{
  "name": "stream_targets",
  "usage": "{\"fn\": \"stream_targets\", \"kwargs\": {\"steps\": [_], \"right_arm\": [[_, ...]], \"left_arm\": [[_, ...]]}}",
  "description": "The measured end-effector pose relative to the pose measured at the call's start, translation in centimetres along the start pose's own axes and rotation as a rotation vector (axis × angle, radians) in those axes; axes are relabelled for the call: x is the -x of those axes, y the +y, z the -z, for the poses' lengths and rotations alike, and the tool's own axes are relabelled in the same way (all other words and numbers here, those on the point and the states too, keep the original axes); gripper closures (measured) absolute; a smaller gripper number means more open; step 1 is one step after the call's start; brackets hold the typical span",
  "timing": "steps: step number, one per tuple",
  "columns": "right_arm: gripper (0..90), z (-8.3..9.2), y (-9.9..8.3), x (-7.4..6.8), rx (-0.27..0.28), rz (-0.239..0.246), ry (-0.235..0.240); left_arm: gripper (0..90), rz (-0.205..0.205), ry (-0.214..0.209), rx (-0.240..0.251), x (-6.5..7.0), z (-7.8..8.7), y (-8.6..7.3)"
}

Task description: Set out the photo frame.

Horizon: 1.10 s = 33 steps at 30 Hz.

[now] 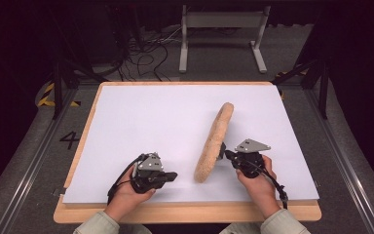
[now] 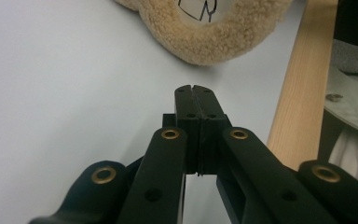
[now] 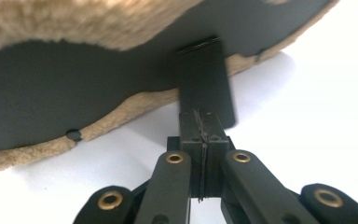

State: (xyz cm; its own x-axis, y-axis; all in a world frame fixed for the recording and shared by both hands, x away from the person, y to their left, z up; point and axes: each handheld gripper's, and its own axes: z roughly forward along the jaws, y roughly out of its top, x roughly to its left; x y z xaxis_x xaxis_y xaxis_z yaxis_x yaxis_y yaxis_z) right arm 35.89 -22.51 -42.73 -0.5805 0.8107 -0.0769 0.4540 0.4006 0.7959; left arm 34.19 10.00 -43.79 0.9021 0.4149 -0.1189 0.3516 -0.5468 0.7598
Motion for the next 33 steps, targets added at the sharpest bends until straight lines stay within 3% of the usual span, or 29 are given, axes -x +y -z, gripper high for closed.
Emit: {"fn": "stream_targets", "kwargs": {"steps": [6, 20, 25, 27, 33], "right_arm": [[90.0, 1.7, -0.5, 1.7, 0.018, -0.048, -0.037], [90.0, 3.9, -0.6, 4.1, 0.063, -0.114, -0.080], [87.6, 4.2, -0.5, 4.3, 0.073, -0.117, -0.086], [85.4, 4.6, -0.3, 4.5, 0.080, -0.103, -0.115], [86.2, 5.2, -0.2, 5.1, 0.074, -0.118, -0.106]], "left_arm": [[90.0, -0.024, -0.005, 0.003, 1.0, -2.0, 1.3], [90.0, -0.075, -0.071, -0.011, 2.6, -3.9, 2.6], [90.0, -0.090, -0.103, -0.014, 3.3, -4.9, 3.2], [90.0, -0.098, -0.116, -0.017, 3.7, -5.4, 3.6], [90.0, -0.113, -0.138, -0.015, 4.2, -6.6, 4.2]]}}
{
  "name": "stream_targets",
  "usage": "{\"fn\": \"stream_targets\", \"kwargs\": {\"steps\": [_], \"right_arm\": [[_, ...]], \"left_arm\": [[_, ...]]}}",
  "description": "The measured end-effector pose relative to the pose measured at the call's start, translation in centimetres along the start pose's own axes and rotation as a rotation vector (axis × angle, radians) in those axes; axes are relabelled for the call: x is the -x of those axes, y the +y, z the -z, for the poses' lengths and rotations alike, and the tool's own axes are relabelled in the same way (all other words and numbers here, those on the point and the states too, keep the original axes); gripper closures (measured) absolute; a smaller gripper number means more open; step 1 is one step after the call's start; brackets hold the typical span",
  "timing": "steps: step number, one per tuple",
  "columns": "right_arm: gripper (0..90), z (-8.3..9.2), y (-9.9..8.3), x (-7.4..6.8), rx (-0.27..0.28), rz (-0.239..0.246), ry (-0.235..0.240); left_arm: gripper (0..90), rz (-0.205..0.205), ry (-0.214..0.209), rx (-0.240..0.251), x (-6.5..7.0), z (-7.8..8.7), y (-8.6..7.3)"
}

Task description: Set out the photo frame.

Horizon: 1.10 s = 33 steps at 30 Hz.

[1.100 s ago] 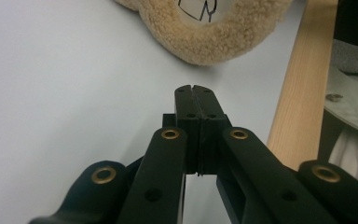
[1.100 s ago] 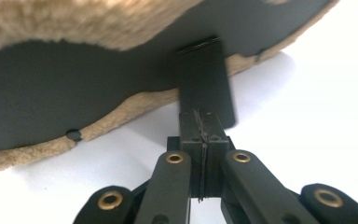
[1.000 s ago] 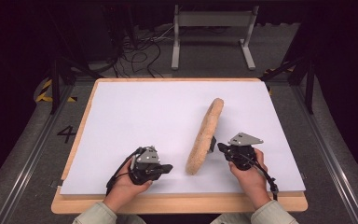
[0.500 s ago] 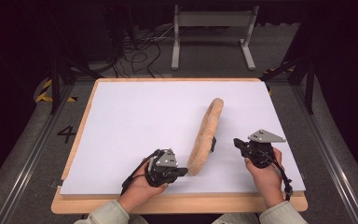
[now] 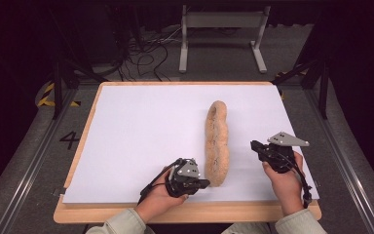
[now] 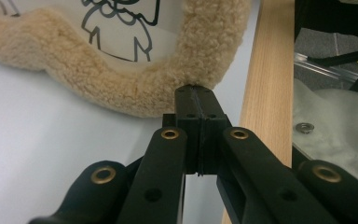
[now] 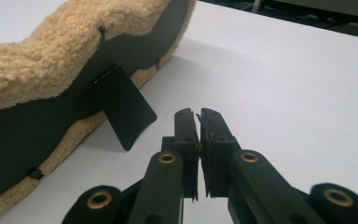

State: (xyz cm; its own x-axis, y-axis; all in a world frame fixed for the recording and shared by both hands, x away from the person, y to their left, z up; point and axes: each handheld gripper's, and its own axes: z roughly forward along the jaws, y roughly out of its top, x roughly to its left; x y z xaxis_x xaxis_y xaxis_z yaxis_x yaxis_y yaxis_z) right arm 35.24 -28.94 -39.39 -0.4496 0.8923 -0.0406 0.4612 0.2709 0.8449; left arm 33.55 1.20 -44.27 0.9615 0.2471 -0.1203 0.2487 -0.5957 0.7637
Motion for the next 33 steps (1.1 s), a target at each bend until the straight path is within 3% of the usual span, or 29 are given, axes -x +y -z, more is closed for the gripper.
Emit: {"fn": "stream_targets", "kwargs": {"steps": [15, 23, 29, 33], "right_arm": [[79.1, 0.7, 0.4, 0.7, 0.008, -0.025, 0.027], [75.3, 1.0, 0.9, 0.6, 0.017, -0.032, 0.078], [65.3, 1.2, 1.6, 0.0, -0.009, -0.047, 0.138], [59.4, 1.2, 3.1, -1.1, -0.027, -0.032, 0.175]], "left_arm": [[89.9, -0.045, -0.021, -0.046, 0.8, -3.6, 1.6], [90.0, -0.022, -0.039, -0.056, 0.8, -5.2, 2.3], [89.5, -0.007, -0.057, -0.040, 0.6, -3.9, 2.0], [88.0, 0.021, -0.038, -0.015, 0.0, -2.2, 1.4]]}}
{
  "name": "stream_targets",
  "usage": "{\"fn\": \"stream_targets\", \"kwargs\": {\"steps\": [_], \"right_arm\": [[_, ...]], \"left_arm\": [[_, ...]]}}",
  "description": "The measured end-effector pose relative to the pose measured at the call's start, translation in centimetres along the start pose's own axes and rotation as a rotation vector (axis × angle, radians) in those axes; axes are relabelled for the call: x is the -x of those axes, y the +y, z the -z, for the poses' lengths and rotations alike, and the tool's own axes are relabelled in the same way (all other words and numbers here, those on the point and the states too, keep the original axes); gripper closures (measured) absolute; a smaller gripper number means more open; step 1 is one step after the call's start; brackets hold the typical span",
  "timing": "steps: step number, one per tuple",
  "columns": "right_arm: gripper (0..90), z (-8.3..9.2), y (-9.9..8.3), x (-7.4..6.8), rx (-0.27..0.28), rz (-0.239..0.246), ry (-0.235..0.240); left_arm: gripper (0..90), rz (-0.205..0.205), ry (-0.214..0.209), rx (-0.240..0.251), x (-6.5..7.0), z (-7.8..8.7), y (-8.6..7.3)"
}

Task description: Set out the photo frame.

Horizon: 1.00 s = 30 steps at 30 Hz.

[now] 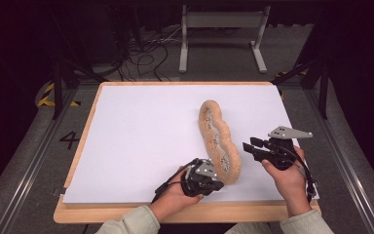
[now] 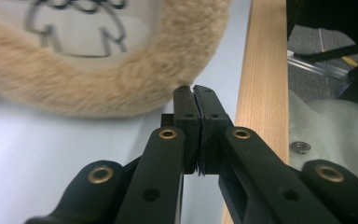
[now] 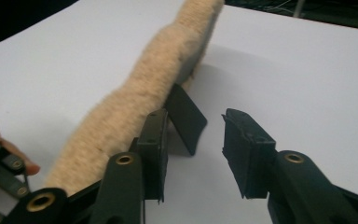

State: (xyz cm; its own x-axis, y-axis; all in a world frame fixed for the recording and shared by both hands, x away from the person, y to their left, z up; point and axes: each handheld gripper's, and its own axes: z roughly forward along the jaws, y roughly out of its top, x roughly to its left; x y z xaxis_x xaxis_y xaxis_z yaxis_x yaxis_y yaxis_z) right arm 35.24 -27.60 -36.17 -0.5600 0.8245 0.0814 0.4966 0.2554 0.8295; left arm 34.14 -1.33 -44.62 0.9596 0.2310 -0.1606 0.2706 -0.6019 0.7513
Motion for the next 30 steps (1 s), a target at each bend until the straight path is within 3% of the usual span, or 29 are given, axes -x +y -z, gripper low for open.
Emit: {"fn": "stream_targets", "kwargs": {"steps": [5, 8, 11, 16, 19, 21, 24, 26, 30], "right_arm": [[51.0, -0.9, 2.5, -0.9, -0.038, -0.007, 0.047], [49.7, -1.8, 4.0, -1.3, -0.085, -0.010, 0.046], [48.5, -3.1, 5.1, -1.3, -0.142, -0.044, 0.064], [47.4, -5.3, 6.5, -1.4, -0.221, -0.080, 0.058], [46.8, -6.3, 6.8, -1.5, -0.224, -0.068, 0.048], [47.5, -7.0, 7.3, -1.6, -0.285, -0.087, 0.037], [44.2, -8.0, 7.7, -1.6, -0.322, -0.087, 0.017], [42.4, -8.7, 7.8, -1.7, -0.344, -0.086, 0.010], [44.0, -9.9, 7.9, -1.9, -0.381, -0.088, -0.009]], "left_arm": [[84.6, 0.040, 0.036, 0.042, -0.9, 2.3, -0.7], [80.4, 0.067, 0.055, 0.062, -1.5, 3.4, -1.2], [76.5, 0.080, 0.080, 0.062, -1.8, 4.0, -1.6], [74.0, 0.101, 0.112, 0.078, -2.3, 5.6, -2.4], [73.9, 0.113, 0.122, 0.091, -2.7, 6.5, -2.7], [74.0, 0.127, 0.134, 0.105, -2.9, 7.3, -3.0], [73.9, 0.151, 0.141, 0.114, -3.3, 8.2, -3.5], [73.8, 0.146, 0.158, 0.125, -3.7, 8.8, -3.8], [73.4, 0.164, 0.174, 0.132, -4.1, 9.5, -4.3]]}}
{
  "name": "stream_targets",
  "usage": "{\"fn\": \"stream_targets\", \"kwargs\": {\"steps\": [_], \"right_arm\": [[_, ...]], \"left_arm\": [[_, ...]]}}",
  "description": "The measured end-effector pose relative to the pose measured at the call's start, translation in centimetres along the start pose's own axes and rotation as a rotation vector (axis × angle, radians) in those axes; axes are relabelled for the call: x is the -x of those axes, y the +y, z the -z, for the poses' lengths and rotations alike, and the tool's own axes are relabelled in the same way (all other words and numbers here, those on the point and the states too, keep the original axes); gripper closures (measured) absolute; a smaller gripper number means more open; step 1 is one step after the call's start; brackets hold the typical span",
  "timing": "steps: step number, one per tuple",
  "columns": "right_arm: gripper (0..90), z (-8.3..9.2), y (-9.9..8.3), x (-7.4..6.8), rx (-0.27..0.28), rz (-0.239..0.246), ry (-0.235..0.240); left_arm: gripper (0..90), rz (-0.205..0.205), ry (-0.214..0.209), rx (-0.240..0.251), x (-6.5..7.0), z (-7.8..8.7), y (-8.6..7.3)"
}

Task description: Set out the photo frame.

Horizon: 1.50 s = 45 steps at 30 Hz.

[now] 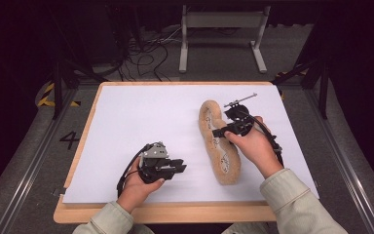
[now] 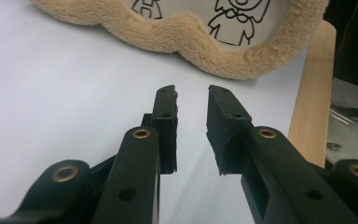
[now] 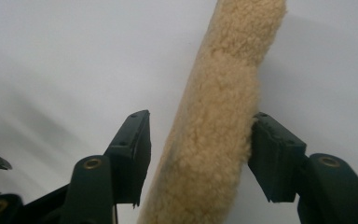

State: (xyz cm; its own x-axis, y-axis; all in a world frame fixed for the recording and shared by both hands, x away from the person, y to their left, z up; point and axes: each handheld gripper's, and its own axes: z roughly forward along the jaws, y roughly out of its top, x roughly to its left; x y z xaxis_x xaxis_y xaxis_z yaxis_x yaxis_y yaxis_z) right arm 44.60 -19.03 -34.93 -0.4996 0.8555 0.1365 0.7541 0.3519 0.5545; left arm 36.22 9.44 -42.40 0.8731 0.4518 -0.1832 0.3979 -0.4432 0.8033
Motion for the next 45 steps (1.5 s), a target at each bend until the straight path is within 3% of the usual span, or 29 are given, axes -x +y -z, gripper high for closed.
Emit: {"fn": "stream_targets", "kwargs": {"steps": [5, 17, 21, 26, 28, 29, 30, 35, 41, 42, 44, 45], "right_arm": [[57.7, -0.9, 0.4, -0.3, -0.083, 0.002, -0.037], [63.4, -1.0, 0.7, 0.0, -0.109, -0.087, -0.025], [65.2, -0.8, 0.8, 0.0, -0.109, -0.088, -0.011], [66.4, 0.2, 1.0, -0.2, -0.090, -0.045, -0.010], [66.5, 0.6, 1.2, -0.4, -0.091, -0.017, -0.013], [66.5, 1.0, 1.4, -0.7, -0.087, 0.021, -0.015], [66.5, 1.0, 1.4, -0.7, -0.087, 0.021, -0.015], [66.4, 2.0, 1.9, -1.5, -0.081, 0.165, -0.011], [66.4, 3.0, 2.6, -2.5, -0.106, 0.345, 0.040], [66.4, 3.0, 2.6, -2.5, -0.106, 0.345, 0.040], [66.3, 3.2, 3.0, -2.6, -0.124, 0.436, 0.081], [66.3, 3.2, 3.2, -2.7, -0.131, 0.452, 0.096]], "left_arm": [[72.9, 0.013, 0.024, 0.016, -0.6, 0.7, -0.2], [73.0, 0.025, 0.045, 0.026, -1.1, 1.2, -0.3], [73.1, 0.026, 0.049, 0.034, -1.2, 1.4, -0.4], [73.2, 0.043, 0.056, 0.042, -1.8, 1.9, -0.6], [73.2, 0.053, 0.059, 0.048, -1.9, 2.1, -0.6], [73.3, 0.052, 0.064, 0.053, -2.0, 2.3, -0.6], [73.3, 0.054, 0.068, 0.054, -2.1, 2.5, -0.6], [73.9, 0.075, 0.090, 0.069, -2.8, 3.4, -1.1], [73.8, 0.104, 0.121, 0.090, -3.5, 4.6, -1.7], [73.9, 0.104, 0.121, 0.090, -3.5, 4.6, -1.7], [73.8, 0.118, 0.131, 0.098, -3.7, 5.1, -2.0], [73.8, 0.123, 0.137, 0.102, -3.8, 5.3, -2.1]]}}
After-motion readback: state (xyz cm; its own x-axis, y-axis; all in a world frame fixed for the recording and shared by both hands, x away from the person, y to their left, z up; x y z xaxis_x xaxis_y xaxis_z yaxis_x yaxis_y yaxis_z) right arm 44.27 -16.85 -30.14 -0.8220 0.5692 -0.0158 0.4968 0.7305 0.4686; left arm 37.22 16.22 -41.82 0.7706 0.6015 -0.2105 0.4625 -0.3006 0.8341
